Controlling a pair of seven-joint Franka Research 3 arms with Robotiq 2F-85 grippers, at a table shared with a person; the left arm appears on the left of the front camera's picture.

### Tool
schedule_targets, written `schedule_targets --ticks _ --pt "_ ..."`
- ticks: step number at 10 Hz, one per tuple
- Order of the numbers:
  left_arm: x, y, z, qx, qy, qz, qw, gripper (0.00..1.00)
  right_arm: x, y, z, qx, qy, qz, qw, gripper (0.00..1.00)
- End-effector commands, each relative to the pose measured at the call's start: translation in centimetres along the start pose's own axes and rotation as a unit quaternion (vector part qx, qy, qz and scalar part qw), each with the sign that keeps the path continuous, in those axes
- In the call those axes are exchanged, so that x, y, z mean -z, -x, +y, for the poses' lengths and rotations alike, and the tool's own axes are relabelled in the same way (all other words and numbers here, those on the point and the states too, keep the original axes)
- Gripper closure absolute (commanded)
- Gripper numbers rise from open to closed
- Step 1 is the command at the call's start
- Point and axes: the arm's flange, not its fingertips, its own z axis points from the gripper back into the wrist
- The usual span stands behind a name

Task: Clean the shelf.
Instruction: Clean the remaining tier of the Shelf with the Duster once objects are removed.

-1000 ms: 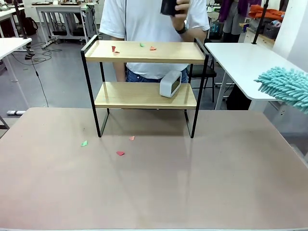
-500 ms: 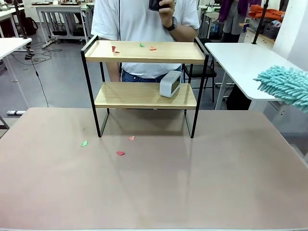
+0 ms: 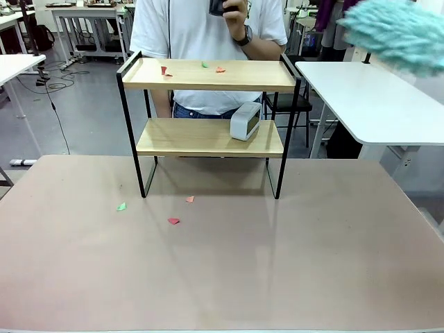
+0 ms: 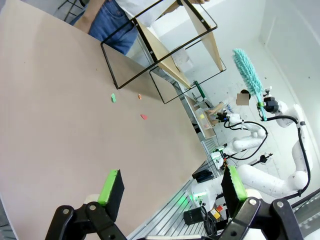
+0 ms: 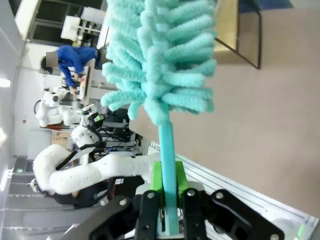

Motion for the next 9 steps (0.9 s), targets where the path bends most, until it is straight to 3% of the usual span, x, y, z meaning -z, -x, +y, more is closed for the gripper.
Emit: schedule_targets --ticks 1,3,4,5,8,9 --pt "0.1 -0.1 0.0 0.014 0.007 -0.009 1.000 0.00 6.0 -3.7 2.8 0.010 0.023 0.012 1.000 0.88" --pt "0.1 -0.1 0.0 0.014 0.007 -0.009 1.000 0.00 11.0 -4.6 5.2 0.016 0.006 0.015 1.000 0.88" --pt "0.1 -0.1 0.0 0.014 0.007 -0.009 1.000 0.00 10.4 -3.8 4.9 0.014 -0.022 0.012 1.000 0.88" --pt "0.1 -0.1 0.0 0.014 0.007 -0.009 1.000 0.00 10.9 -3.5 5.2 -0.002 0.029 0.025 0.999 0.88" --pt "0.1 -0.1 0.0 0.014 0.007 -0.009 1.000 0.00 11.9 -3.9 5.1 -0.003 0.020 0.031 0.999 0.88" --pt "0.1 -0.1 0.0 0.014 0.007 -0.009 1.000 0.00 12.3 -4.3 5.8 0.006 0.048 0.004 0.999 0.88"
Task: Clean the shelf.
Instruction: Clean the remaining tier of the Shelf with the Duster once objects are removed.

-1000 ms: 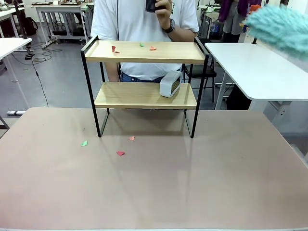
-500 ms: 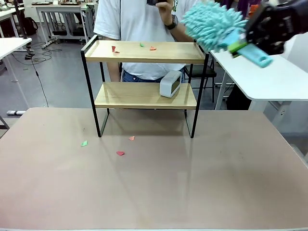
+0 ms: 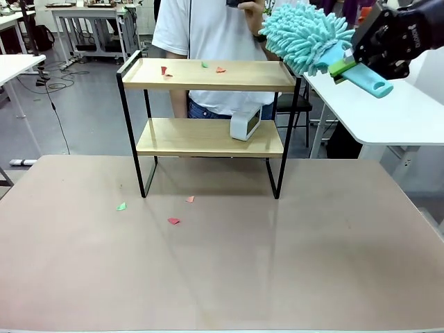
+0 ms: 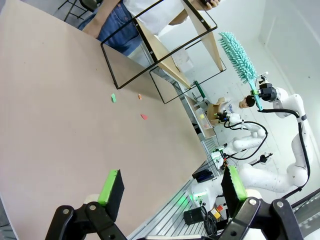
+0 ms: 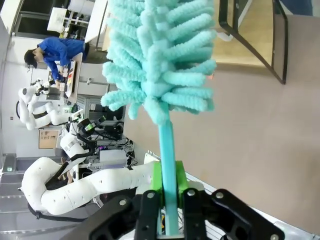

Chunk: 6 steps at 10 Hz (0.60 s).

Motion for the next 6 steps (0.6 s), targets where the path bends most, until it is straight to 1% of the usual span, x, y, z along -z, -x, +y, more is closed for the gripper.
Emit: schedule_targets --ticks 1,3,4,6 --pt "0.1 -0.1 0.0 0.013 0.007 -0.009 1.000 0.00 1.8 -1.8 2.0 0.010 0.036 -0.035 0.999 0.88" --pt "0.1 -0.1 0.0 0.013 0.007 -0.009 1.000 0.00 4.5 -5.0 3.1 0.005 0.055 -0.014 0.998 0.88" --pt "0.1 -0.1 0.0 0.013 0.007 -0.009 1.000 0.00 6.0 -6.3 3.4 0.009 0.061 -0.020 0.998 0.88" --pt "0.1 -0.1 0.0 0.013 0.007 -0.009 1.000 0.00 9.1 -8.2 3.8 0.017 0.075 -0.008 0.997 0.88"
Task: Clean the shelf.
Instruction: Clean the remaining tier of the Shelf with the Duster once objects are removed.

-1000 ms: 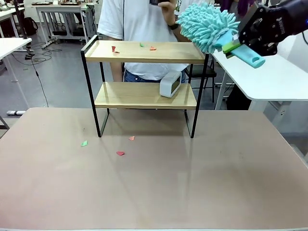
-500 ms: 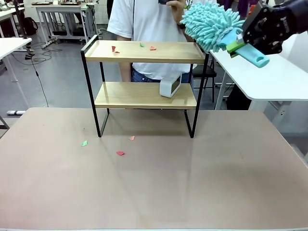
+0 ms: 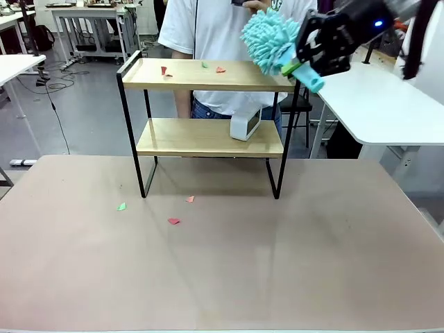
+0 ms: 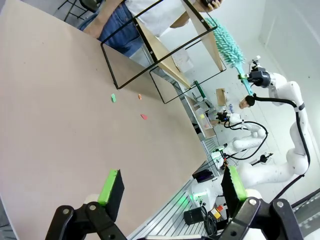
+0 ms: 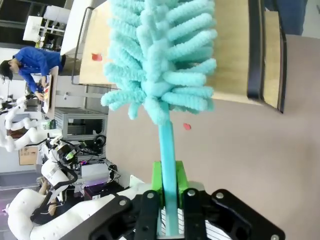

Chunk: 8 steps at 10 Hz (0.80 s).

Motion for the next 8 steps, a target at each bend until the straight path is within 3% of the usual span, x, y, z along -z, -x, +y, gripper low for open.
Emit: schedule_targets --ticks 1,4,8 --pt "0.1 -0.1 0.0 0.013 0.007 -0.009 1.000 0.00 2.1 -2.2 1.5 0.018 0.017 -0.005 1.000 0.88" --pt "0.1 -0.1 0.0 0.013 0.007 -0.009 1.000 0.00 5.7 -3.4 1.9 0.011 0.031 0.037 0.999 0.88" --pt "0.1 -0.1 0.0 0.013 0.007 -0.009 1.000 0.00 6.7 -3.3 2.4 -0.049 -0.004 0.125 0.991 0.88"
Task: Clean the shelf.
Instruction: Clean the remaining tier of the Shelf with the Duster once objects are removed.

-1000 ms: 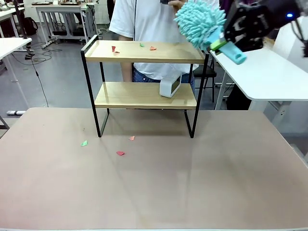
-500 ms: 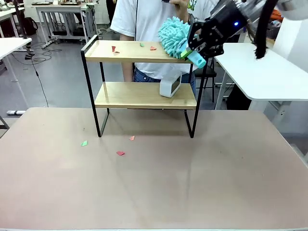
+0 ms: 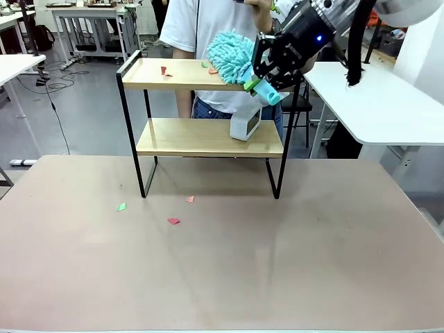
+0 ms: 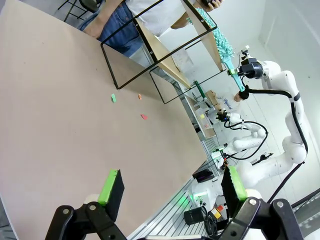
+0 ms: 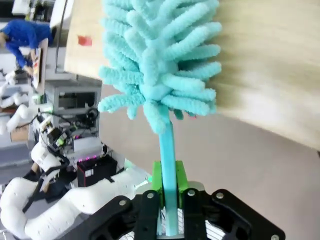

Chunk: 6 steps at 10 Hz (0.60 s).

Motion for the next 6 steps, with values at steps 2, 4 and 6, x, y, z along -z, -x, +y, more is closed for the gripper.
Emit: schedule_targets --ticks 2,4,6 --pt "0.1 -0.1 0.0 0.012 0.007 -0.009 1.000 0.00 0.1 -0.6 0.7 -0.063 -0.011 0.062 0.996 0.88" --pt "0.1 -0.1 0.0 0.012 0.007 -0.009 1.000 0.00 1.0 -0.2 1.5 -0.128 -0.016 0.112 0.985 0.88" --pt "0.1 -0.1 0.0 0.012 0.007 -0.009 1.000 0.00 1.5 0.0 1.6 -0.176 -0.048 0.164 0.970 0.88"
